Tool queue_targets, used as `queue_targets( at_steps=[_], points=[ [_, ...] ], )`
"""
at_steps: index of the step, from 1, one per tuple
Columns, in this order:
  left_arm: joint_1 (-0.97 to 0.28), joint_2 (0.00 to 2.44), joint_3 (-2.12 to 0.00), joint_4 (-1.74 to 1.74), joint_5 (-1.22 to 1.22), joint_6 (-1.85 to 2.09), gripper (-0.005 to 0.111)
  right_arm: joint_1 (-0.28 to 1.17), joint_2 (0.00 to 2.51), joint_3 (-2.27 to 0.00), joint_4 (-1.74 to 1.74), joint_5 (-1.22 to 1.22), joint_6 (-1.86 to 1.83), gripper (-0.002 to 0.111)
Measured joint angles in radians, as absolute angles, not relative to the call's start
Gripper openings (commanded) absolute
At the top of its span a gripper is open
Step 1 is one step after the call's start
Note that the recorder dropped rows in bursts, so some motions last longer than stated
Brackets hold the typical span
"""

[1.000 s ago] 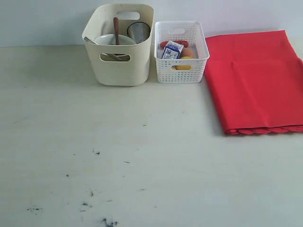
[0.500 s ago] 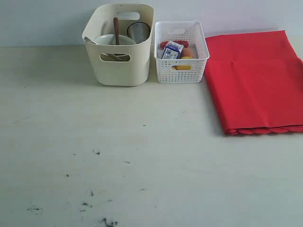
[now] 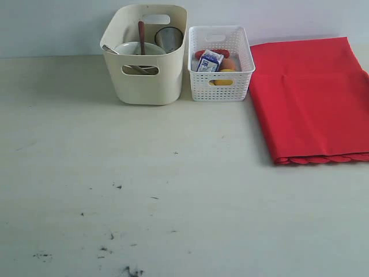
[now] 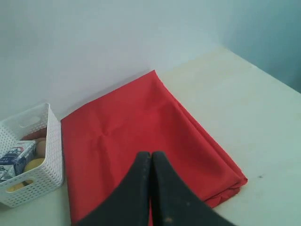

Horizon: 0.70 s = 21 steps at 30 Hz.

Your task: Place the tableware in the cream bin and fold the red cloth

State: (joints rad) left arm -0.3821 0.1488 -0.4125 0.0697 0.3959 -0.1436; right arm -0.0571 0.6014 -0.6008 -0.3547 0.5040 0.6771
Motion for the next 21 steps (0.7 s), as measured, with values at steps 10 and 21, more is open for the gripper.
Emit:
queue_targets(
  at_steps=[10,21],
  points=[
    [-0.382,0.147,-0.412,0.072,0.394,-0.125,0.003,-0.057,0.595,-0.601,-0.35,0.507,0.677,0.0],
    [-0.038,0.013,-0.171,0.091,0.089,-0.089,0.003,-0.057,0.595,-0.601,-0.35,0.507,0.679,0.0]
  ],
)
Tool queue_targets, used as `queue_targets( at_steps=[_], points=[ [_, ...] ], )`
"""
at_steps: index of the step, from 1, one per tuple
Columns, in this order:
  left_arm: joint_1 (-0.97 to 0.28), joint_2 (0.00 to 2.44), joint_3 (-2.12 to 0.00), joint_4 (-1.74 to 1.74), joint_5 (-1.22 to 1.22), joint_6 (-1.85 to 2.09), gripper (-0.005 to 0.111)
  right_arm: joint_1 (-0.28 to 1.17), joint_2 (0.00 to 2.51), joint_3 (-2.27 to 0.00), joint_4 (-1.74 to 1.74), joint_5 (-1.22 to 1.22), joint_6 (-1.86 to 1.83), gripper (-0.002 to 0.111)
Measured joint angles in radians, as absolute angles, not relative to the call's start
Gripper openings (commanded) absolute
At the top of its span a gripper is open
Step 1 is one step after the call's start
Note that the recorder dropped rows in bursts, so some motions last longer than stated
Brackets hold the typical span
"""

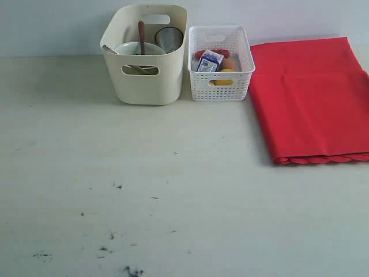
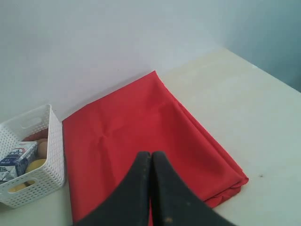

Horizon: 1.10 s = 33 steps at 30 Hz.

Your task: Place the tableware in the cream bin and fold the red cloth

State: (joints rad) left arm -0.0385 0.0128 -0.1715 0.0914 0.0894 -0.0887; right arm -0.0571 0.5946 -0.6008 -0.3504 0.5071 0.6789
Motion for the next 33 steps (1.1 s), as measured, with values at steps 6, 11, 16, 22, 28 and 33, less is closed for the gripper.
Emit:
queue_targets(
  at_steps=[6,11,16,22,28,33],
  points=[
    [0.106,0.005,-0.013,0.094,-0.023,-0.132,0.003,-0.057,0.595,-0.601,-0.347,0.513,0.681,0.0],
    [0.117,0.005,-0.003,0.094,0.0,-0.132,0.003,-0.057,0.595,-0.601,-0.347,0.513,0.681,0.0],
    [0.117,0.005,-0.003,0.094,0.083,-0.134,0.003,-0.057,0.595,-0.601,-0.347,0.515,0.681,0.0],
    [0.117,0.005,-0.003,0.094,0.223,-0.134,0.003,-0.057,0.595,-0.601,-0.347,0.515,0.683,0.0],
    [0.113,0.005,-0.002,0.088,0.257,-0.121,0.003,-0.057,0.595,-0.601,-0.347,0.515,0.683,0.0],
    [0.077,0.005,-0.001,0.088,0.262,-0.115,0.003,-0.057,0.595,-0.601,-0.347,0.515,0.683,0.0]
  ],
)
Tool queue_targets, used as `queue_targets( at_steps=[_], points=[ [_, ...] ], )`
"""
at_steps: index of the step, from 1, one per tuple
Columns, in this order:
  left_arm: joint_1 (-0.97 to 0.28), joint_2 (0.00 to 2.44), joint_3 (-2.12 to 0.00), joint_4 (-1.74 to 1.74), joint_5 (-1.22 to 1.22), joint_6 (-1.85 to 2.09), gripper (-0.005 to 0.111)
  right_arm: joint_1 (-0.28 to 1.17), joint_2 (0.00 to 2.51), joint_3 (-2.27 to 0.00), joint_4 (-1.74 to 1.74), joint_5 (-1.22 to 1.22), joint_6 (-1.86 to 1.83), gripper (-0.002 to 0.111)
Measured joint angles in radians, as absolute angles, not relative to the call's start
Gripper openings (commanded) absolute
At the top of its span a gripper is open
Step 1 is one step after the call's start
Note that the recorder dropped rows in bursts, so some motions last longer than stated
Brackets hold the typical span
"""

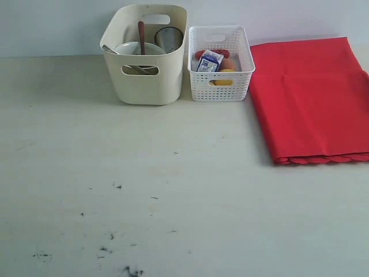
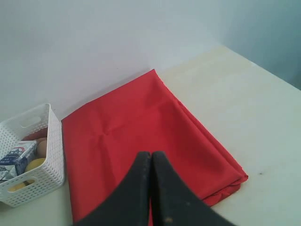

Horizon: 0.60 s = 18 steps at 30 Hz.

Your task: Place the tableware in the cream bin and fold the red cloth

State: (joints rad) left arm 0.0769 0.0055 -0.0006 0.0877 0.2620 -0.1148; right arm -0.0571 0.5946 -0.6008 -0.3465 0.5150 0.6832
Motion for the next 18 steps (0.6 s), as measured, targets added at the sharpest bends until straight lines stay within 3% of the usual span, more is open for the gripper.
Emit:
queue_targets(
  at_steps=[18],
  points=[
    [0.065,0.005,-0.001,0.088,0.262,-0.113,0.003,-0.047,0.595,-0.601,-0.347,0.515,0.683,0.0]
  ],
)
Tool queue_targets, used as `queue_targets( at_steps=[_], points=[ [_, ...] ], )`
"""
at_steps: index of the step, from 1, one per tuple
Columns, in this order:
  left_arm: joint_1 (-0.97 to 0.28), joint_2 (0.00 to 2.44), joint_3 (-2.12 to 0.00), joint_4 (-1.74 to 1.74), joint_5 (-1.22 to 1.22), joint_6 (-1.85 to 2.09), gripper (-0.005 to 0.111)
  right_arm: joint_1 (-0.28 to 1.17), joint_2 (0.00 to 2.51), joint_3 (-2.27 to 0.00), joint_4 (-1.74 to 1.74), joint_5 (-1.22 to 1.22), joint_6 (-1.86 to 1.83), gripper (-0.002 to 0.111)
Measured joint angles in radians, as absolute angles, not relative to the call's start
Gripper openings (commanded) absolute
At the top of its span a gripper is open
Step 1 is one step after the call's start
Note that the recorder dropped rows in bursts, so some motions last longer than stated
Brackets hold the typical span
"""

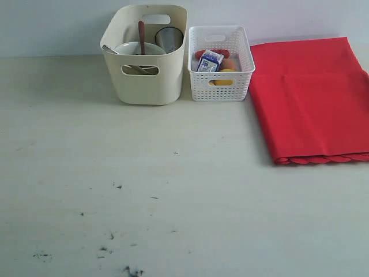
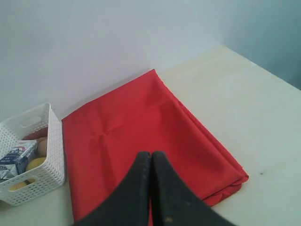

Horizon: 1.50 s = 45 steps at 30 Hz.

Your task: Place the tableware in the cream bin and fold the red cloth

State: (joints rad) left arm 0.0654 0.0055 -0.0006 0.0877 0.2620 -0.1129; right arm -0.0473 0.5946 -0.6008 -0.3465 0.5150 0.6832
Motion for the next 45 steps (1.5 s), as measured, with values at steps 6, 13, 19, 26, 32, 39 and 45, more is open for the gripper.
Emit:
queue_targets(
  at_steps=[6,13,19,26,32,39,45],
  points=[
    [0.065,0.005,-0.001,0.088,0.262,-0.111,0.003,0.1,0.595,-0.601,-0.347,0.48,0.683,0.0],
    [0.065,0.005,-0.001,0.088,0.262,-0.109,0.003,0.13,0.586,-0.552,-0.238,0.417,0.641,0.0],
    [0.065,0.005,-0.001,0.088,0.262,-0.109,0.003,0.13,0.413,-0.305,0.071,0.27,0.223,0.0],
    [0.065,0.005,-0.001,0.086,0.262,-0.109,0.003,0.13,0.16,-0.109,0.091,0.247,0.132,0.0],
    [0.065,0.005,-0.001,0.086,0.263,-0.109,0.003,0.13,0.021,-0.007,0.094,0.247,0.115,0.0],
    [0.065,0.005,-0.001,0.086,0.263,-0.109,0.003,0.13,0.006,-0.005,0.07,0.257,0.115,0.0],
    [0.065,0.005,-0.001,0.086,0.263,-0.109,0.003,0.13,0.006,-0.005,0.065,0.257,0.115,0.0]
  ],
)
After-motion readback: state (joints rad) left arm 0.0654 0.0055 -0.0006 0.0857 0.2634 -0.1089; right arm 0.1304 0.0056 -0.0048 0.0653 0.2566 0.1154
